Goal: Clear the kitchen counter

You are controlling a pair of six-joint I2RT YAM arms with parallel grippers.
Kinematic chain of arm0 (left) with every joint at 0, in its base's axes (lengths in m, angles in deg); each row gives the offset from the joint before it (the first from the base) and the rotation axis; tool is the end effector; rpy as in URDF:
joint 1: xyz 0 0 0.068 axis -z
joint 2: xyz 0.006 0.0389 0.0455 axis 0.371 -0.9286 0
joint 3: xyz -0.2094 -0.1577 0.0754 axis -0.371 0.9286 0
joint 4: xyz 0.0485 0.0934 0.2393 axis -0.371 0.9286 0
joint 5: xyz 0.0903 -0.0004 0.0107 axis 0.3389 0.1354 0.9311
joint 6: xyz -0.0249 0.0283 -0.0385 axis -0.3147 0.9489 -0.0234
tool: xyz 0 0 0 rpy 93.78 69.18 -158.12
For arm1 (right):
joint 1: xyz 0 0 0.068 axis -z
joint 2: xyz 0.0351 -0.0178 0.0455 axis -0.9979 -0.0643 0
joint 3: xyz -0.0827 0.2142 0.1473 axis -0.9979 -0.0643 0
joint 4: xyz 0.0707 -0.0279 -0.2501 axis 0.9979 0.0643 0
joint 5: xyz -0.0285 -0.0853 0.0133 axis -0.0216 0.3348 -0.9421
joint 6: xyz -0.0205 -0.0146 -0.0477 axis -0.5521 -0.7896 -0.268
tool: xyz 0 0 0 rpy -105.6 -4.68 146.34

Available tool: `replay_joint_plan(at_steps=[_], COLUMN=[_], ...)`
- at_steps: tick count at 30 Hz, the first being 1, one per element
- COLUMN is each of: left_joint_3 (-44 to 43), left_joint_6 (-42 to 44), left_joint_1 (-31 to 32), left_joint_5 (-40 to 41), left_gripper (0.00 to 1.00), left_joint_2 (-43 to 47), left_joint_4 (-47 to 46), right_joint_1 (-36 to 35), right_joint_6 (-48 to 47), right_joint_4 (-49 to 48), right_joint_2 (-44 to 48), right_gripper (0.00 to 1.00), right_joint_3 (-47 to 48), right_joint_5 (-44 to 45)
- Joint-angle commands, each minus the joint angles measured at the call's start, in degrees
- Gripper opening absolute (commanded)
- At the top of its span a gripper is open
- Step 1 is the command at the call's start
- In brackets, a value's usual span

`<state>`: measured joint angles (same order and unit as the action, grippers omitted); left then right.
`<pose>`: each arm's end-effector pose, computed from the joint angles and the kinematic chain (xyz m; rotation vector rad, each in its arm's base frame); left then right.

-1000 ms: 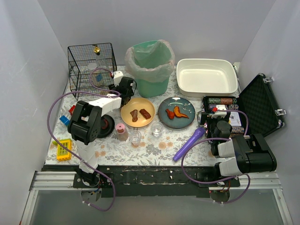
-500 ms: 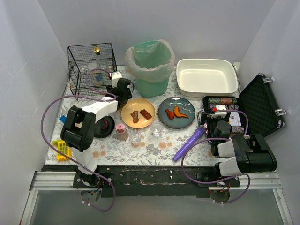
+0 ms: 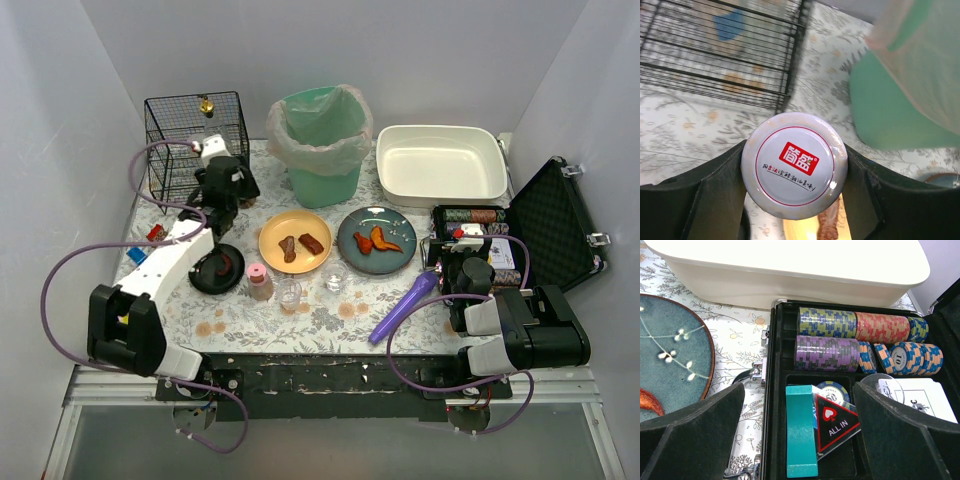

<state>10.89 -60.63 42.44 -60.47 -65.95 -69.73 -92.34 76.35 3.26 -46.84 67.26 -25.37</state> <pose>0.3144 -0.1020 0.3015 -0.9604 1.8027 -0.4380 0.2037 0.0143 0.1463 -0.0184 1.6151 -0.1688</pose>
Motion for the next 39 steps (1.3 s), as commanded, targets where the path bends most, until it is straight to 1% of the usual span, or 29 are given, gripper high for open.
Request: replay_joint_plan(at_steps=[1, 3, 6, 7, 8, 15, 18, 22, 28, 33, 39], left_joint_3=[-0.37, -0.81, -2.56, -3.26, -4.49, -11.87, -12.94, -11.10, -8.81, -8.28, -5.47], left_joint_6=[-1.10, -0.84, -1.19, -1.37, -1.54, -1.02, -0.58, 0.04, 2.32, 3.64, 3.20], left_joint_1=[-10.71, -15.37, -19.95, -20.57, -23.62, -29.62, -30.77, -32.09, -32.18, -32.18, -32.09], left_joint_5=[-6.68, -6.69, -6.77, -7.21, -7.39, -7.04, -7.74, -11.69, -13.63, -14.24, -14.86], left_gripper=[0.00, 0.00, 0.00, 0.00, 0.00, 0.00, 0.00, 0.00, 0.00, 0.00, 0.00], left_joint_2=[8.35, 9.41, 9.42, 9.07, 8.54, 1.87, -1.47, -4.11, -6.40, -8.24, -9.92], left_joint_4=[1.05, 2.10, 3.33, 3.42, 3.60, 2.02, -0.17, -6.23, -13.79, -16.53, -20.65], right_joint_1=[-0.22, -0.22, -0.22, -0.22, -0.22, -0.31, -0.22, -0.22, -0.31, -0.31, -0.31], right_joint_6=[-0.70, -0.70, -0.70, -0.70, -0.70, -0.70, -0.70, -0.70, -0.62, -0.70, -0.62], right_joint_4=[-3.74, -3.74, -3.74, -3.74, -3.74, -3.74, -3.74, -3.74, -3.74, -3.74, -3.74], right_joint_2=[-0.20, -0.20, -0.20, -0.20, -0.20, -0.28, -0.20, -0.20, -0.20, -0.20, -0.20], right_gripper=[0.98, 0.98, 0.98, 0.98, 0.98, 0.98, 0.98, 0.98, 0.98, 0.98, 0.98], right_joint_3=[-0.05, -0.05, -0.05, -0.05, -0.05, -0.05, -0.05, -0.05, -0.05, -0.05, -0.05], right_joint_5=[0.51, 0.60, 0.60, 0.60, 0.51, 0.60, 0.51, 0.60, 0.51, 0.60, 0.60])
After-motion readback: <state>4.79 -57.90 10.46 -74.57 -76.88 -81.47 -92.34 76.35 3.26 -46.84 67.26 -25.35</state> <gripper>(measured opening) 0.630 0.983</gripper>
